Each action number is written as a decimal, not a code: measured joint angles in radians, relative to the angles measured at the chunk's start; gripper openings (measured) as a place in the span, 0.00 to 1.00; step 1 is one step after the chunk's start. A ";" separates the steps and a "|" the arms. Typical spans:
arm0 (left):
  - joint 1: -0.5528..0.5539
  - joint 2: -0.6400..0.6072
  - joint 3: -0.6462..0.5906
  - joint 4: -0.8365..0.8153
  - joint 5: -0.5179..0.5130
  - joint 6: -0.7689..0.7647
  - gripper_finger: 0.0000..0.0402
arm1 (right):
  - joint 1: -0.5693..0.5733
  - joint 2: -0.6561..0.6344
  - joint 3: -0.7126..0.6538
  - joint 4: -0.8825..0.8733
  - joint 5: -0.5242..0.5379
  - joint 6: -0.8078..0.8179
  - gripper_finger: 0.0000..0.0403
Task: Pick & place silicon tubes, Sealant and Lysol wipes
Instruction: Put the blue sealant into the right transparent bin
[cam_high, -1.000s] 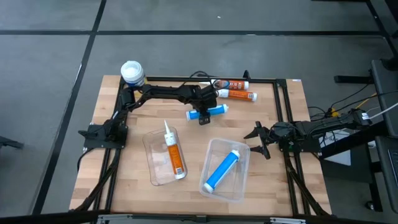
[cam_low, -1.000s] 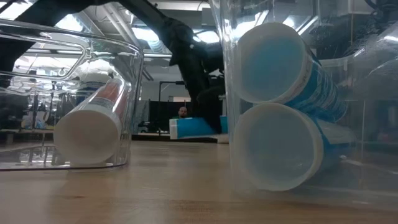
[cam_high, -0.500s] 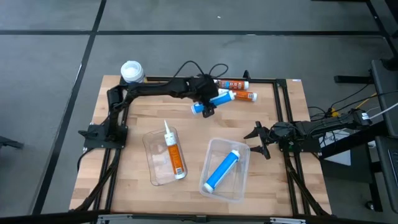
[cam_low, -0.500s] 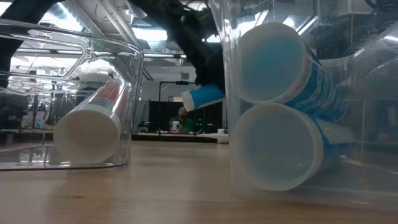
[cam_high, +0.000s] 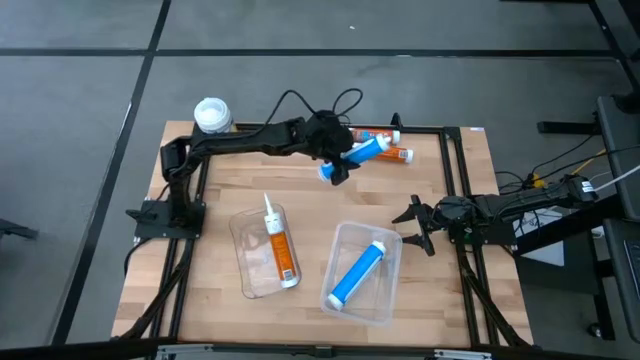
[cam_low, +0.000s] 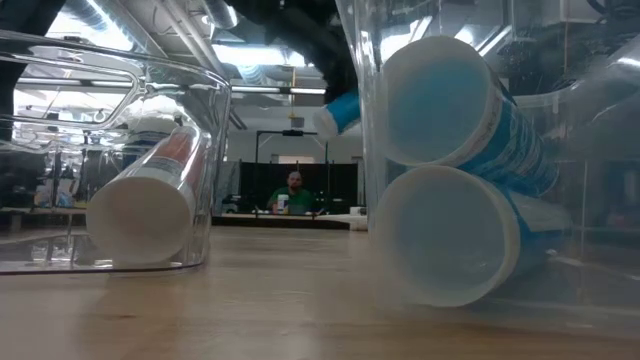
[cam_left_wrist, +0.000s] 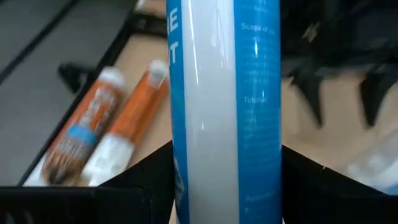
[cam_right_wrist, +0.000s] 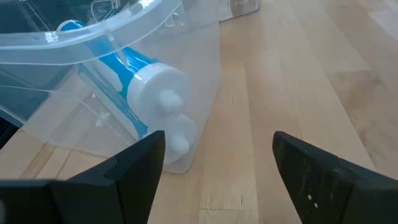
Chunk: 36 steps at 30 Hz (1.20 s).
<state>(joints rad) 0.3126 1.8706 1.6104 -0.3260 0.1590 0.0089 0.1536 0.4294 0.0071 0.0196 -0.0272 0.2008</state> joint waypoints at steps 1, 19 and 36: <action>-0.005 -0.002 0.001 0.025 0.010 -0.007 0.52 | 0.000 0.000 0.000 0.000 0.000 0.000 0.74; -0.100 -0.018 -0.008 0.304 0.233 -0.162 0.52 | 0.000 0.000 0.000 0.000 0.000 0.000 0.74; -0.333 -0.018 -0.047 0.524 0.067 -0.399 0.52 | 0.000 0.000 0.000 0.000 0.000 0.000 0.74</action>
<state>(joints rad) -0.0207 1.8530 1.5631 0.1984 0.2265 -0.3901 0.1535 0.4297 0.0071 0.0196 -0.0269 0.2008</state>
